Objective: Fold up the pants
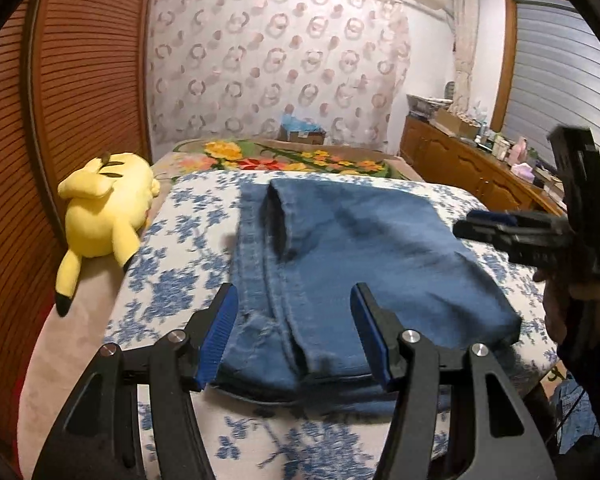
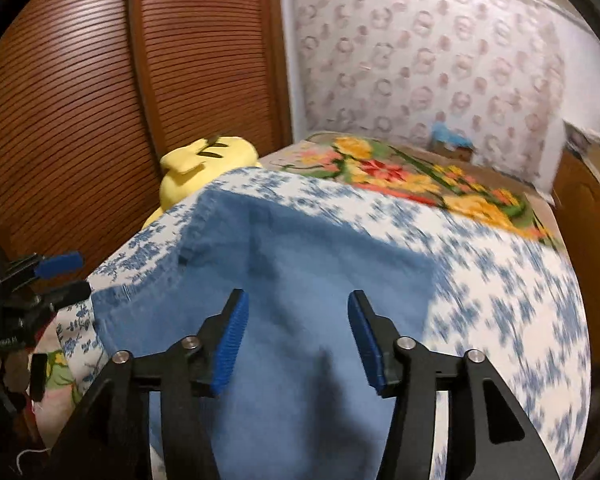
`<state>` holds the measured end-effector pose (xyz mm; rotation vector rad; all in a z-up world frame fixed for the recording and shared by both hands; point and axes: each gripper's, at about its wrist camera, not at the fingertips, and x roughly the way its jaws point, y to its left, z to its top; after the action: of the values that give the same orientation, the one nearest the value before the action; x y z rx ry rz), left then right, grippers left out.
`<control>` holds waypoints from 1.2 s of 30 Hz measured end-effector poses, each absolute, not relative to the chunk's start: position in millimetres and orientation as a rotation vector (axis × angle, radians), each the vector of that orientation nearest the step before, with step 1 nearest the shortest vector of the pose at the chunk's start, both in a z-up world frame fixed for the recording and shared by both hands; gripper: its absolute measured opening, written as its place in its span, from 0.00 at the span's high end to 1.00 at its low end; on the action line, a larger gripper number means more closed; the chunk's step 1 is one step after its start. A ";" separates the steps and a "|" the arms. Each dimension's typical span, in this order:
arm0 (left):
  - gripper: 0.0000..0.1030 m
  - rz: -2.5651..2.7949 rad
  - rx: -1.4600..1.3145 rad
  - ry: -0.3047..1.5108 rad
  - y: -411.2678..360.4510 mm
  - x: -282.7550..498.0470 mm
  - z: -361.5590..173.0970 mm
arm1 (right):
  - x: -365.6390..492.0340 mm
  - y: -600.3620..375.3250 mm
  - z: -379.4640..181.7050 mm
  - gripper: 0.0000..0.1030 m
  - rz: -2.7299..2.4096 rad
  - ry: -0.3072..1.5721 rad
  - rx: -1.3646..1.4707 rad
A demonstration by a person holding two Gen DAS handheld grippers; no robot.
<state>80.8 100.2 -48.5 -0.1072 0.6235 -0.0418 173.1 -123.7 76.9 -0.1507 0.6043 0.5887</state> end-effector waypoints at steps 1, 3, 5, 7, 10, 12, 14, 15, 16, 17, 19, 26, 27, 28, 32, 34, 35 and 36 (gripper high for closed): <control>0.42 -0.049 -0.106 0.625 96.9 82.3 -49.0 | 168.0 -129.7 75.0 0.46 0.580 0.602 -0.142; 0.42 -0.067 -0.105 0.629 87.6 85.3 -50.8 | 159.3 -145.7 69.7 0.45 0.563 0.601 -0.114; 0.42 -0.088 -0.102 0.636 77.5 88.9 -53.8 | 152.4 -157.6 63.6 0.45 0.522 0.605 -0.118; 0.42 -0.107 -0.093 0.647 66.8 92.9 -58.2 | 146.1 -167.8 61.8 0.44 0.504 0.615 -0.115; 0.42 -0.134 -0.085 0.667 51.6 97.5 -65.8 | 137.4 -177.4 55.9 0.43 0.482 0.636 -0.101; 0.42 -0.150 -0.073 0.678 43.4 99.1 -69.9 | 135.2 -179.5 51.5 0.43 0.486 0.661 -0.069; 0.42 -0.158 -0.057 0.694 36.2 100.9 -74.6 | 130.0 -182.6 47.9 0.42 0.494 0.676 -0.045; 0.42 -0.161 -0.053 0.702 34.0 101.2 -76.8 | 128.0 -182.3 46.6 0.42 0.499 0.677 -0.040; 0.42 -0.165 -0.048 0.713 32.0 102.2 -80.0 | 128.0 -181.8 44.9 0.42 0.501 0.679 -0.037; 0.42 -0.164 -0.044 0.721 31.3 102.5 -82.2 | 128.1 -181.7 42.4 0.42 0.502 0.684 -0.029; 0.42 -0.156 -0.035 0.743 31.1 104.3 -87.9 | 133.7 -183.6 40.3 0.42 0.506 0.701 -0.014; 0.42 -0.147 -0.028 0.757 30.1 105.8 -97.5 | 135.5 -174.0 32.6 0.42 0.520 0.728 -0.011; 0.42 -0.147 -0.026 0.757 30.0 106.1 -98.4 | 135.1 -172.7 30.7 0.42 0.523 0.732 -0.013; 0.42 -0.147 -0.024 0.757 29.7 106.1 -99.5 | 138.7 -172.3 28.6 0.42 0.524 0.735 -0.016; 0.42 -0.153 -0.029 0.758 32.2 105.9 -102.1 | 141.7 -169.9 22.0 0.42 0.532 0.757 -0.004; 0.42 -0.163 -0.030 0.756 33.3 105.4 -102.9 | 144.6 -171.1 20.3 0.42 0.539 0.762 0.010; 0.42 -0.168 -0.032 0.755 33.9 105.0 -103.0 | 145.2 -171.9 20.0 0.42 0.540 0.761 0.013; 0.42 -0.173 -0.037 0.755 34.9 104.7 -103.2 | 146.3 -170.4 19.1 0.42 0.539 0.761 0.009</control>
<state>104.7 34.9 -103.2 -0.0368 0.7547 -0.1728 146.3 -170.4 19.1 0.0094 0.7605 0.5390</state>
